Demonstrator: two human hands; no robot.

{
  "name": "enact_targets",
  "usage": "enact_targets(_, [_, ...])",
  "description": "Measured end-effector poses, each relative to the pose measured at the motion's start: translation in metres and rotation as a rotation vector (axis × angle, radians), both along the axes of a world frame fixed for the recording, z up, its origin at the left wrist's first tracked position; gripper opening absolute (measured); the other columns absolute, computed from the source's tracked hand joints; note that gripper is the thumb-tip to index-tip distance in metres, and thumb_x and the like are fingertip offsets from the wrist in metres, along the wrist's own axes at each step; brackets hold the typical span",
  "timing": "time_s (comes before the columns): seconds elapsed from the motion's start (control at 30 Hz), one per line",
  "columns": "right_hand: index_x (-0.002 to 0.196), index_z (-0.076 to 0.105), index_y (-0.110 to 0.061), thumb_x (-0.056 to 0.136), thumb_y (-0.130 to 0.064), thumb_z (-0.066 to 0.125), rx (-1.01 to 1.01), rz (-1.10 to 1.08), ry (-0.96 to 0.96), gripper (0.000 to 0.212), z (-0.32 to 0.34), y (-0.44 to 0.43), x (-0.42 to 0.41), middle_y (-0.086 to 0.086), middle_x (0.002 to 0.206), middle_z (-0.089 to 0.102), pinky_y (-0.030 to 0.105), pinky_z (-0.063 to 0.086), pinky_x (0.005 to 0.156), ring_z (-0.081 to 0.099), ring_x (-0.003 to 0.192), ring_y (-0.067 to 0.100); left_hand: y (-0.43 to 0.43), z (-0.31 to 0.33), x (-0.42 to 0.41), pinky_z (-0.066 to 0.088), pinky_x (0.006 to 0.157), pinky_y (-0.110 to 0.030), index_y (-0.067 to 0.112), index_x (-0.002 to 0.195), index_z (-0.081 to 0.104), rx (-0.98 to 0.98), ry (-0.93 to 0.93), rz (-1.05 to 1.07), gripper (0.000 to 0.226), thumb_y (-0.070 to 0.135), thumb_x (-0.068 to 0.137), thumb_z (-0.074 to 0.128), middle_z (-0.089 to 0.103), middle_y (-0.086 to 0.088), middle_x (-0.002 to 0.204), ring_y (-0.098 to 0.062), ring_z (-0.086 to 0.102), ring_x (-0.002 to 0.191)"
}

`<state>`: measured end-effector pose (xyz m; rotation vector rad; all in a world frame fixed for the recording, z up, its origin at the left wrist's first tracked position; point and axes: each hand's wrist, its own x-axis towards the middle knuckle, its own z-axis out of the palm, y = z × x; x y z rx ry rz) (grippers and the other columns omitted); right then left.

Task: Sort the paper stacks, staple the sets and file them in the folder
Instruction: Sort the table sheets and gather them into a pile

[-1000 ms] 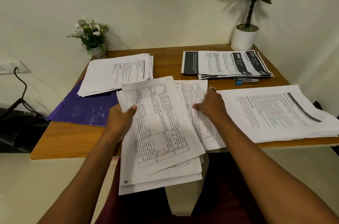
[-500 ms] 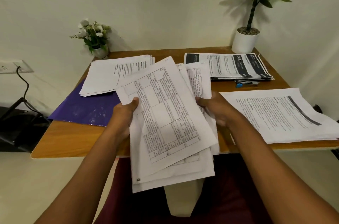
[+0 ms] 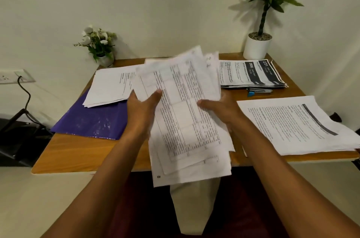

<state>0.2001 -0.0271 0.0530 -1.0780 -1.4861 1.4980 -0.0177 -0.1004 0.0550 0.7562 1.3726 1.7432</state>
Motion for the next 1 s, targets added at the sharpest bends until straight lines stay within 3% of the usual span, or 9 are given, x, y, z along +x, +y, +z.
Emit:
enact_targets(0.1, [0.1,0.065,-0.032,0.087,-0.022,0.079,0.185,-0.093,0.053,0.022,0.032,0.002,-0.001,-0.017,0.098,0.073,0.021,0.059,0.077,0.071,0.09,0.001,-0.006,0.042,0.01,0.056,0.096,-0.044,0.019,0.127,0.061,0.234,0.087,0.021,0.037,0.012,0.092,0.073,0.072,-0.001,0.123,-0.02,0.068,0.117])
enact_targets(0.23, [0.098,0.065,-0.034,0.091,-0.023,0.075,0.337,-0.132,0.124,0.016,0.058,-0.002,-0.002,-0.025,0.086,0.073,0.01,0.053,0.066,0.07,0.084,-0.007,-0.014,0.072,0.016,0.058,0.091,-0.029,0.02,0.12,0.064,0.307,0.262,0.138,0.029,0.021,0.093,0.074,0.076,0.007,0.111,-0.012,0.07,0.109])
enact_targets(0.4, [0.108,0.066,-0.033,0.09,-0.025,0.076,0.306,-0.152,0.111,0.021,0.033,-0.007,-0.003,-0.017,0.098,0.074,0.017,0.057,0.074,0.07,0.094,-0.003,-0.017,0.046,0.018,0.058,0.084,-0.024,0.022,0.121,0.064,0.222,0.299,0.043,0.028,0.024,0.094,0.07,0.076,0.008,0.109,-0.01,0.071,0.106])
enact_targets(0.5, [0.11,0.06,-0.035,0.091,-0.023,0.075,0.308,-0.147,0.114,0.027,0.025,-0.012,-0.003,-0.023,0.101,0.069,0.008,0.053,0.069,0.066,0.092,-0.012,-0.02,0.029,0.019,0.057,0.072,-0.016,0.026,0.117,0.062,0.134,0.318,-0.047,0.025,0.024,0.094,0.07,0.076,0.019,0.098,-0.002,0.072,0.094])
enact_targets(0.6, [0.116,0.058,-0.034,0.089,-0.023,0.077,0.353,-0.17,0.133,0.035,0.029,-0.009,-0.001,-0.017,0.112,0.07,0.015,0.057,0.079,0.068,0.103,-0.002,-0.021,0.026,0.014,0.054,0.066,-0.011,0.034,0.109,0.059,0.104,0.377,-0.056,0.02,0.026,0.094,0.069,0.072,0.033,0.09,0.006,0.07,0.087])
enact_targets(0.7, [0.104,0.062,-0.035,0.087,-0.024,0.079,0.322,-0.127,0.068,0.027,0.029,-0.006,-0.001,-0.021,0.1,0.07,0.014,0.058,0.077,0.068,0.093,-0.01,-0.018,0.029,0.011,0.054,0.065,-0.011,0.036,0.106,0.06,0.104,0.447,-0.069,0.016,0.027,0.095,0.068,0.071,0.033,0.089,0.006,0.071,0.086])
enact_targets(0.8, [0.098,0.059,-0.037,0.088,-0.021,0.078,0.296,-0.077,0.022,0.026,0.021,-0.013,-0.004,-0.026,0.098,0.065,0.003,0.05,0.069,0.062,0.083,-0.021,-0.019,0.025,0.014,0.054,0.068,-0.011,0.031,0.109,0.061,0.111,0.464,-0.092,0.017,0.021,0.096,0.067,0.073,0.031,0.091,0.005,0.071,0.089])
enact_targets(0.93, [0.098,0.06,-0.035,0.09,-0.015,0.074,0.313,-0.093,0.105,0.025,0.025,-0.015,0.0,-0.023,0.095,0.067,0.007,0.051,0.066,0.066,0.084,-0.016,-0.022,0.029,0.016,0.06,0.079,-0.023,0.025,0.116,0.062,0.211,0.391,-0.053,0.023,0.017,0.095,0.068,0.076,0.016,0.104,-0.008,0.072,0.102])
enact_targets(1.0, [0.098,0.061,-0.035,0.091,-0.016,0.074,0.321,-0.094,0.099,0.024,0.024,-0.014,0.0,-0.023,0.095,0.067,0.008,0.052,0.068,0.067,0.086,-0.015,-0.021,0.028,0.015,0.059,0.078,-0.021,0.029,0.113,0.063,0.204,0.392,-0.049,0.022,0.017,0.095,0.068,0.076,0.016,0.103,-0.007,0.072,0.102])
